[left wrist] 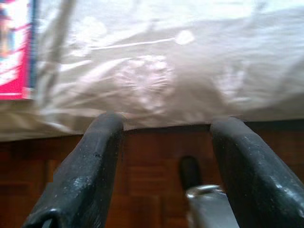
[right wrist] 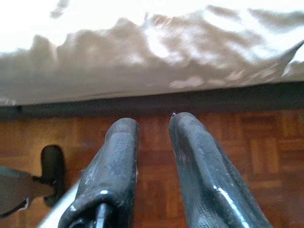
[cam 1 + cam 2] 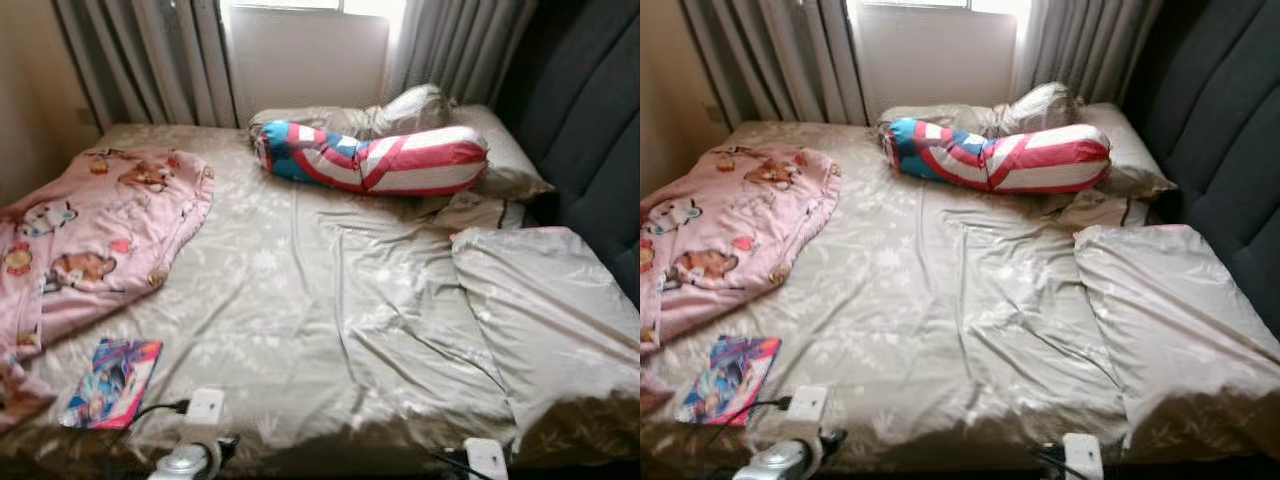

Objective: Clean up the room

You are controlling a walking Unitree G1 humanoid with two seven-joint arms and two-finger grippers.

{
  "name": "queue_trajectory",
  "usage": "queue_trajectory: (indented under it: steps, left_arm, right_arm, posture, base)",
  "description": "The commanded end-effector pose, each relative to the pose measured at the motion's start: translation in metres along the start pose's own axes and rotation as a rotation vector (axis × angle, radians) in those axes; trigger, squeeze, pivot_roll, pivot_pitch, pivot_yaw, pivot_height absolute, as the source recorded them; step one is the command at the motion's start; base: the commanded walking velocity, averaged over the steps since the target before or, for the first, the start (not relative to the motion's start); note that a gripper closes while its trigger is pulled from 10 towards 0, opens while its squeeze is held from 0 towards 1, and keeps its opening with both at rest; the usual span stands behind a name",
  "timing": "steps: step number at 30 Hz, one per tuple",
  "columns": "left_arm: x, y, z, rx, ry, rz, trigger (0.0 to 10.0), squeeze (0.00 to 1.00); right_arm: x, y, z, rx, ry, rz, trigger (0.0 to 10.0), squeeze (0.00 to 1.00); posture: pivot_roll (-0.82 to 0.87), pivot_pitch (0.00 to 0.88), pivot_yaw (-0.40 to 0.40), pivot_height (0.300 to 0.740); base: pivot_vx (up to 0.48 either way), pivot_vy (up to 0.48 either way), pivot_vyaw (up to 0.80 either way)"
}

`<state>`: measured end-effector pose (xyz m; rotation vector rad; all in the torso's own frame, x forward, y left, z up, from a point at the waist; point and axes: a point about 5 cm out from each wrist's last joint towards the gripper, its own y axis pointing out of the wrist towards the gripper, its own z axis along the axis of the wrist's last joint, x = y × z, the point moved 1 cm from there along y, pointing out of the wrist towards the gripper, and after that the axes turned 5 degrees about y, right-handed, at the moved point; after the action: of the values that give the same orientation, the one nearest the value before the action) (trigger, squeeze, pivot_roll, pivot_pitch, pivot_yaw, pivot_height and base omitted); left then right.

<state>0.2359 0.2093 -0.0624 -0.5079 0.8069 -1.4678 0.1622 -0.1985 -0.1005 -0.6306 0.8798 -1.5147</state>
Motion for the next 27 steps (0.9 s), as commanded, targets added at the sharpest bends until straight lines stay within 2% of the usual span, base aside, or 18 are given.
queue_trajectory:
  steps: [1,4,8,13,17,19,23,27]
  left_arm:
    - [0.003,-0.002,-0.012,-0.030,-0.017,-0.018,10.0,0.00]
    - [-0.007,-0.005,-0.023,-0.045,-0.019,-0.012,10.0,0.00]
    - [-0.011,-0.007,-0.026,-0.050,-0.018,-0.009,10.0,0.00]
    - [-0.014,-0.005,-0.021,-0.046,-0.033,0.005,10.0,0.00]
    - [-0.008,-0.005,-0.022,-0.045,-0.034,-0.002,10.0,0.00]
    - [-0.003,-0.008,-0.033,-0.058,-0.036,-0.008,10.0,0.00]
    - [-0.006,-0.012,-0.046,-0.076,-0.039,-0.006,10.0,0.00]
    - [-0.016,-0.019,-0.065,-0.103,-0.044,0.004,10.0,0.00]
  right_arm:
    - [0.002,-0.001,-0.007,-0.020,-0.008,-0.014,10.0,0.00]
    - [-0.011,0.000,-0.010,-0.036,-0.018,0.000,10.0,0.00]
    - [-0.013,0.000,-0.014,-0.045,-0.014,0.004,10.0,0.00]
    - [-0.011,-0.003,-0.025,-0.066,-0.021,0.005,10.0,0.00]
    - [-0.004,-0.007,-0.031,-0.074,-0.013,-0.003,10.0,0.00]
    - [0.007,-0.010,-0.034,-0.078,-0.007,-0.014,10.0,0.00]
    - [0.017,-0.014,-0.040,-0.088,-0.002,-0.025,10.0,0.00]
    - [0.021,-0.015,-0.038,-0.084,-0.003,-0.027,10.0,0.00]
  posture:
    - [-0.05,0.000,-0.040,0.740]
    - [-0.05,0.000,-0.039,0.740]
    - [-0.05,0.000,-0.039,0.740]
    - [-0.04,0.000,-0.038,0.740]
    - [-0.04,0.000,-0.038,0.740]
    - [-0.04,0.003,-0.037,0.740]
    - [-0.05,0.005,-0.037,0.740]
    - [-0.04,0.016,-0.038,0.740]
  base:
    - [0.000,0.398,0.00]
    - [0.000,0.396,0.71]
    - [0.000,0.098,0.80]
    - [0.000,0.076,0.00]
    - [0.000,0.378,0.00]
    - [0.000,0.184,0.00]
    - [0.000,0.000,0.00]
    - [0.000,0.184,0.00]
